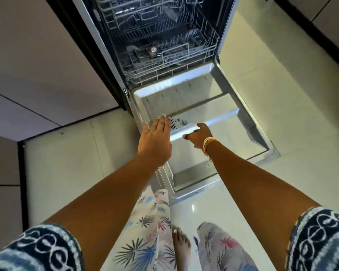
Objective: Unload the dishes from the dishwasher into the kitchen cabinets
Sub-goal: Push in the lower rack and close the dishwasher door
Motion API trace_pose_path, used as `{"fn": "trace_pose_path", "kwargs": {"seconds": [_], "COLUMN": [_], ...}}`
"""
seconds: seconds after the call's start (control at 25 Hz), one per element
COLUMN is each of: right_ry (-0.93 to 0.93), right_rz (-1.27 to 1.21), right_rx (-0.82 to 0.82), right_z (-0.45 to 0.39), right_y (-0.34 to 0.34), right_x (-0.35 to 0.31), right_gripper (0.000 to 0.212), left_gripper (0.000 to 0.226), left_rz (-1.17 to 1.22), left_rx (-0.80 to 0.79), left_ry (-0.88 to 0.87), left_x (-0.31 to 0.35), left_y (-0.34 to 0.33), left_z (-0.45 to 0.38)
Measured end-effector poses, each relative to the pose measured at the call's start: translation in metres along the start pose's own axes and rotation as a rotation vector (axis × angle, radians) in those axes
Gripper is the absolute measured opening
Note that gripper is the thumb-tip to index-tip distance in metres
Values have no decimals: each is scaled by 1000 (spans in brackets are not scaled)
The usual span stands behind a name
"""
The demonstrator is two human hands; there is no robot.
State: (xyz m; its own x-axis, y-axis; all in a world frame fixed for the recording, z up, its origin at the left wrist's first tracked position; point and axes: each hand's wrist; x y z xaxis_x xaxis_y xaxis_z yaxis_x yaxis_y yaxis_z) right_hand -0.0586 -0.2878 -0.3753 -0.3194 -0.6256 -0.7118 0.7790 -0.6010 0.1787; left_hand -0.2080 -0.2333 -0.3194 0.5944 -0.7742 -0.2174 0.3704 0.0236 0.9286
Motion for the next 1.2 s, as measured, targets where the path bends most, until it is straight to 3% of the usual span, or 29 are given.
{"fn": "trace_pose_path", "kwargs": {"seconds": [0.2,0.4,0.52,0.64,0.72,0.8,1.0,1.2], "right_ry": [-9,-6,-57,-96,-195,-288,-408,-412], "right_rz": [-54,-55,-31,-121,-198,-379,-785,-996], "right_rx": [-4,30,41,16,-20,-21,-34,-93], "right_z": [33,68,77,69,52,34,-26,-83], "right_y": [30,73,96,120,134,140,129,114], "right_x": [52,103,134,147,160,183,264,306], "right_gripper": [81,77,73,52,39,51,66,67], "left_gripper": [70,69,65,57,64,73,87,75], "left_rz": [16,257,714,1301,1835,2225,2605,2746], "left_rx": [-12,-47,-207,-343,-422,-436,-392,-126], "left_ry": [34,147,272,677,869,998,1244,1373], "left_x": [38,90,122,158,188,214,264,275], "left_y": [-15,-25,-36,-38,-43,-63,-151,-236], "left_z": [51,100,98,71,60,56,41,16]}}
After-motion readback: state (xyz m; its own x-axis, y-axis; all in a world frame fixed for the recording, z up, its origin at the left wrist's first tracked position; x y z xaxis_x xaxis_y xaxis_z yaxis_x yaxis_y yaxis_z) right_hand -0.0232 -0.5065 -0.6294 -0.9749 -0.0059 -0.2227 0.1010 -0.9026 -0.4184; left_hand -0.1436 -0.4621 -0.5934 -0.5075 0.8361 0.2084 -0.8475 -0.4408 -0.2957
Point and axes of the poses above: each hand's wrist, its own z-axis away from the middle knuckle, its own y-axis out of the back of the hand, x = y × z, and after that the axes turned 13 degrees about -z, right-handed
